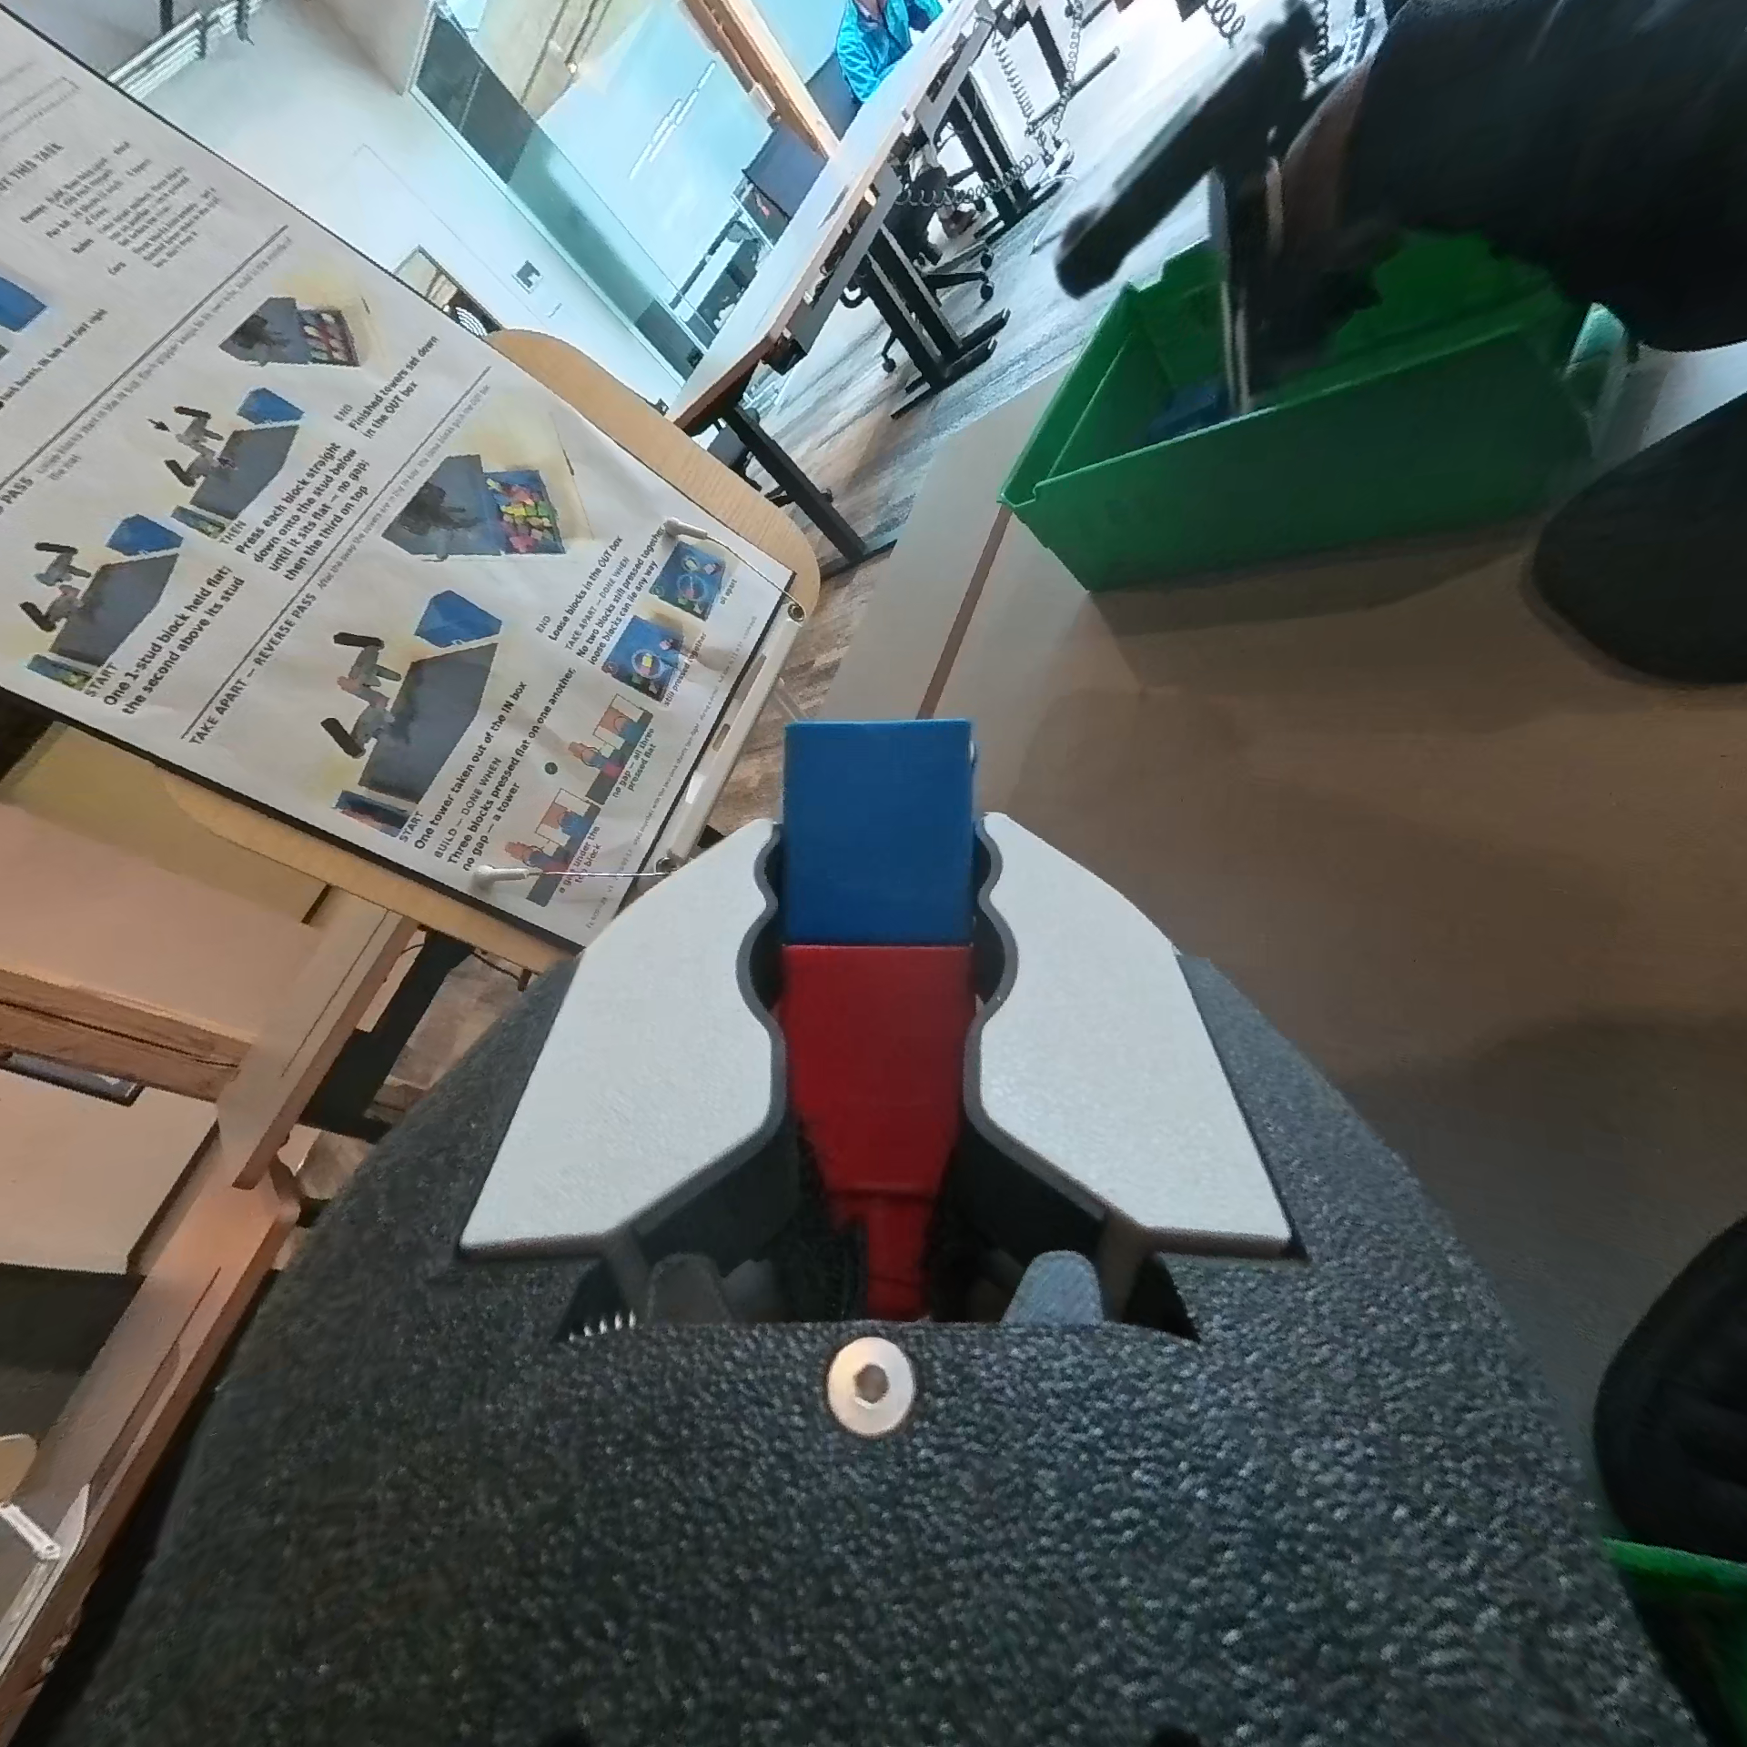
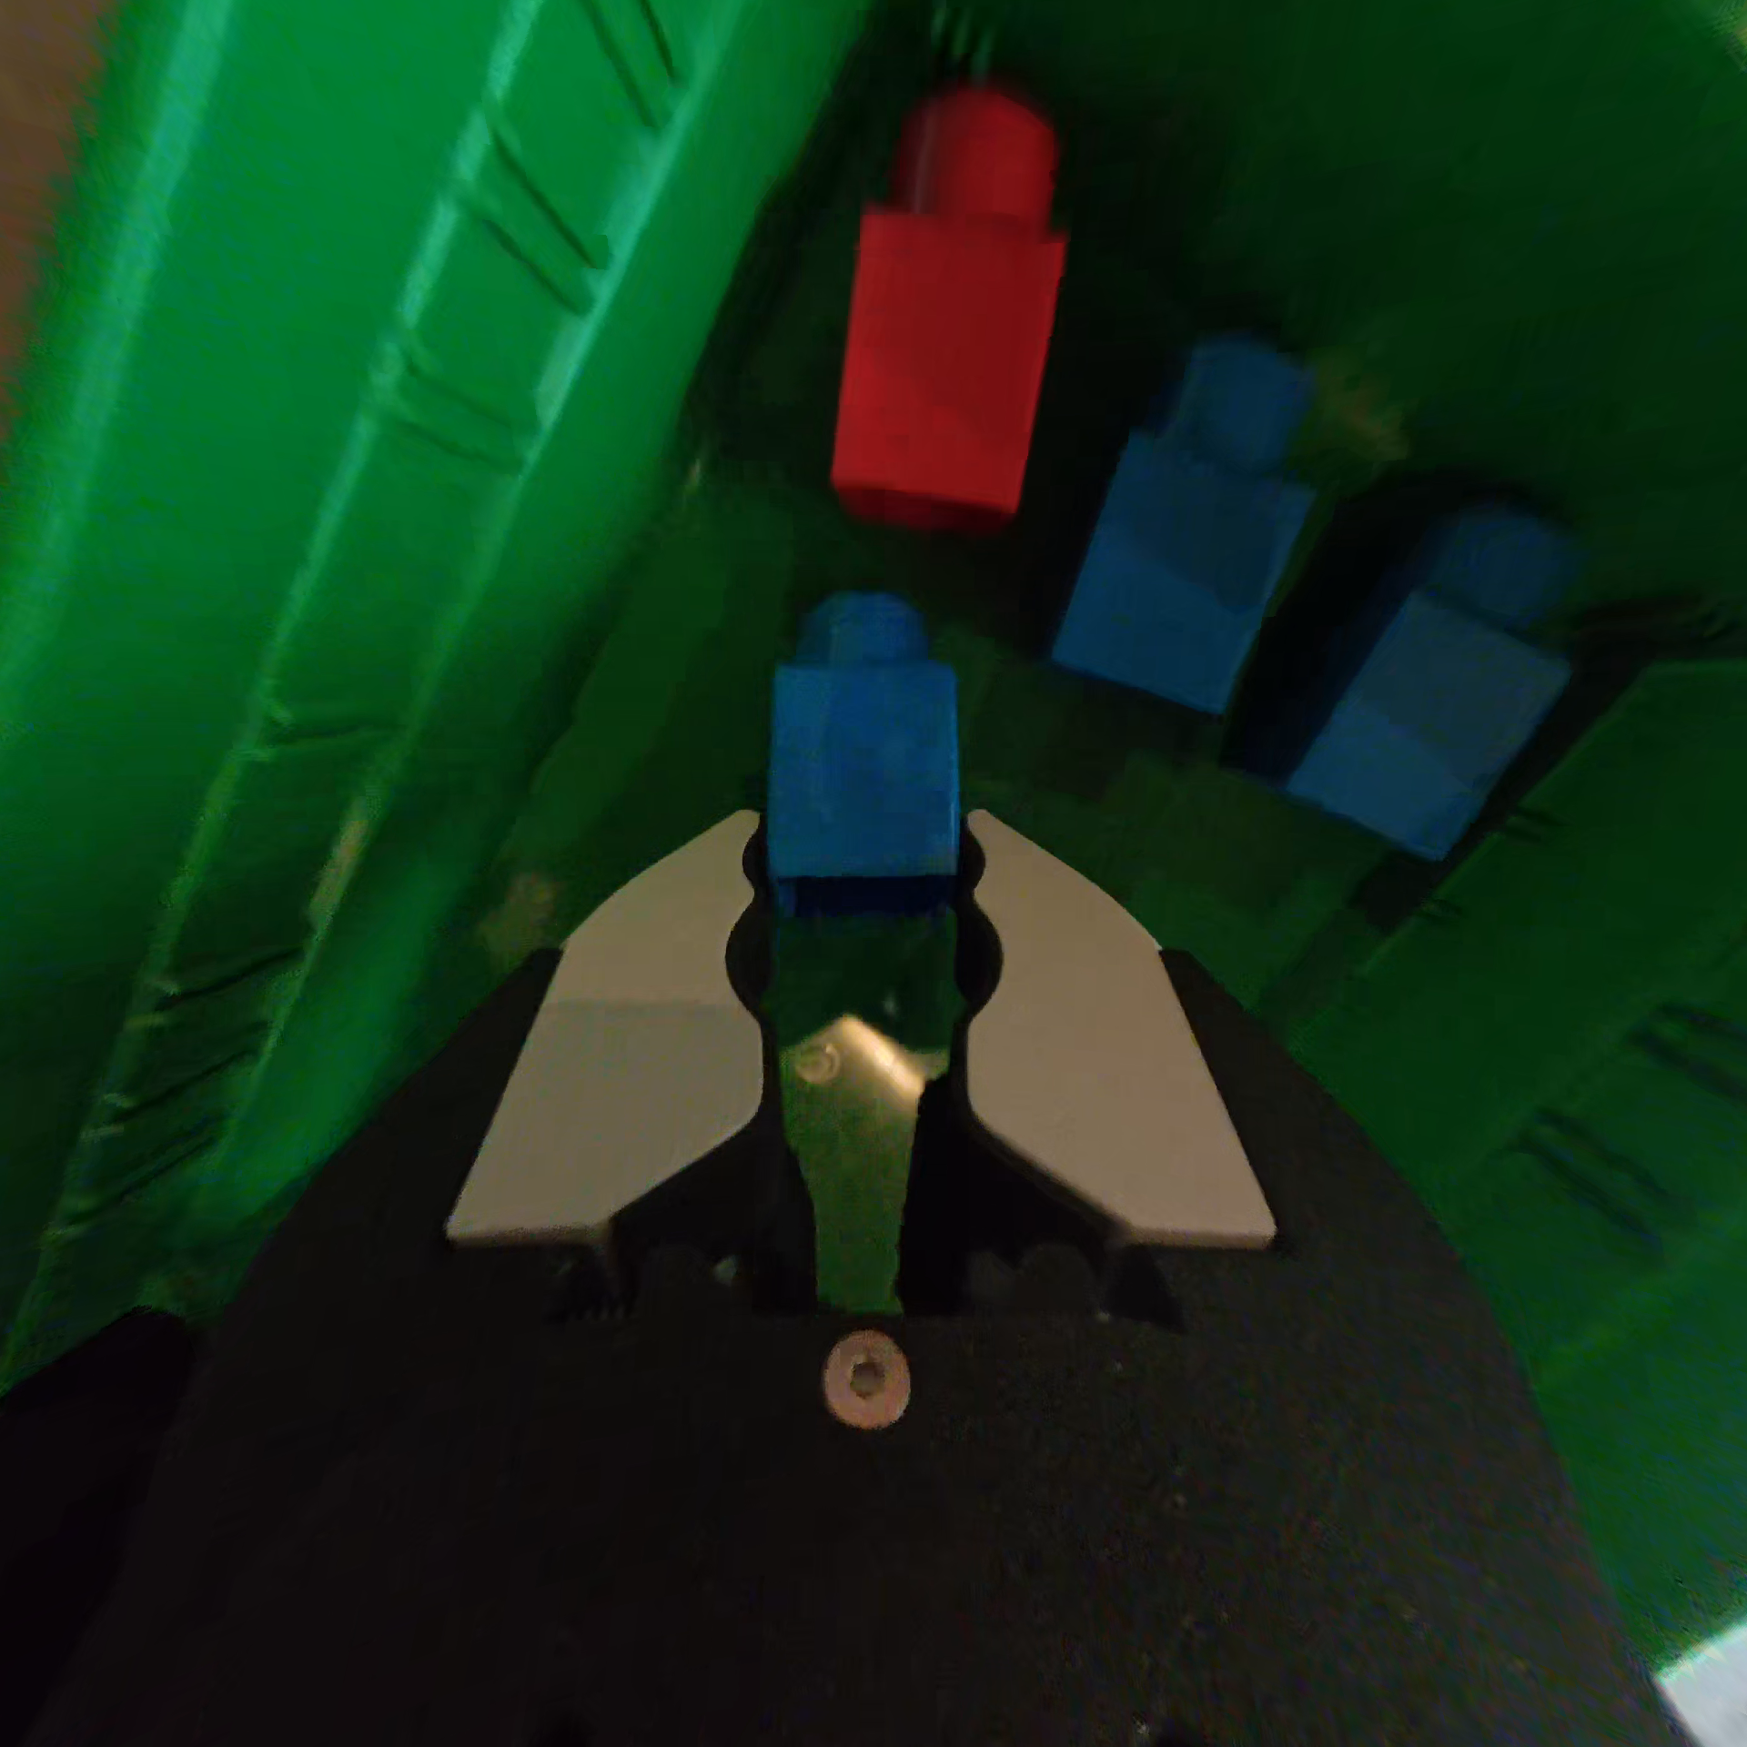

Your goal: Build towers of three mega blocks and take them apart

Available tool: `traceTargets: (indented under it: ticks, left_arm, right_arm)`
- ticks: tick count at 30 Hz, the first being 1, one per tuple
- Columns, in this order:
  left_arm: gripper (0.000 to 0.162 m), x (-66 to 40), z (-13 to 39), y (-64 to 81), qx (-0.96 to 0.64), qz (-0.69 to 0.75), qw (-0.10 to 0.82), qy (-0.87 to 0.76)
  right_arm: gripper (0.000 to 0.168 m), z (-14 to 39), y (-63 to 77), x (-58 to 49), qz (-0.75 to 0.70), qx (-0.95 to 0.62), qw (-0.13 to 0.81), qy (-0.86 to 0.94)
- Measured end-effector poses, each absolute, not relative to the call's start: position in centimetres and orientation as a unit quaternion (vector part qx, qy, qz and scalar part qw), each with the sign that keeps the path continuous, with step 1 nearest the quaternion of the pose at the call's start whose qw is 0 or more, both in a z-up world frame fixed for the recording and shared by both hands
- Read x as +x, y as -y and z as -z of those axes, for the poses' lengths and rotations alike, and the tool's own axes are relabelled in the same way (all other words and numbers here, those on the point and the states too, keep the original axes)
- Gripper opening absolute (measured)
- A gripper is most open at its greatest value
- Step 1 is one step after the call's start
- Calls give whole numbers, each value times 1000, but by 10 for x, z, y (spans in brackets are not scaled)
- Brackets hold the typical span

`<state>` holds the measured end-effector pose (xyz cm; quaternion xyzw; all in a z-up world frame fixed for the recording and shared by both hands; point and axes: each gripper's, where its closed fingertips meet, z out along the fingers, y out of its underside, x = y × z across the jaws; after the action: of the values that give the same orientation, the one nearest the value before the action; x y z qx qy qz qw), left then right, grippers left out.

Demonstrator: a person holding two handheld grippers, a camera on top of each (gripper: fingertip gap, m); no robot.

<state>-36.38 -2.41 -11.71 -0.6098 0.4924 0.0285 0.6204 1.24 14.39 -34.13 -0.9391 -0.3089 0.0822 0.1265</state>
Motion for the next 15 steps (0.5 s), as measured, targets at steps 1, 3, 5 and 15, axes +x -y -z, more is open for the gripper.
traceTargets:
  ticks: [1, 3, 5, 15]
  left_arm:
    - [36, -364, 117, 24, -609, -29, 621, -492]
    - [36, -363, 117, 25, -609, -28, 621, -493]
    - [36, -363, 116, 24, -608, -29, 622, -493]
    - [36, -359, 121, 21, -611, -31, 612, -501]
  right_arm:
    - [35, 347, -138, 17, -72, -942, 102, 311]
    - [35, 355, -135, 20, -71, -944, 82, 310]
    - [35, 355, -138, 15, -88, -944, 88, 304]
    - [57, 347, -134, 8, -107, -949, 84, 285]
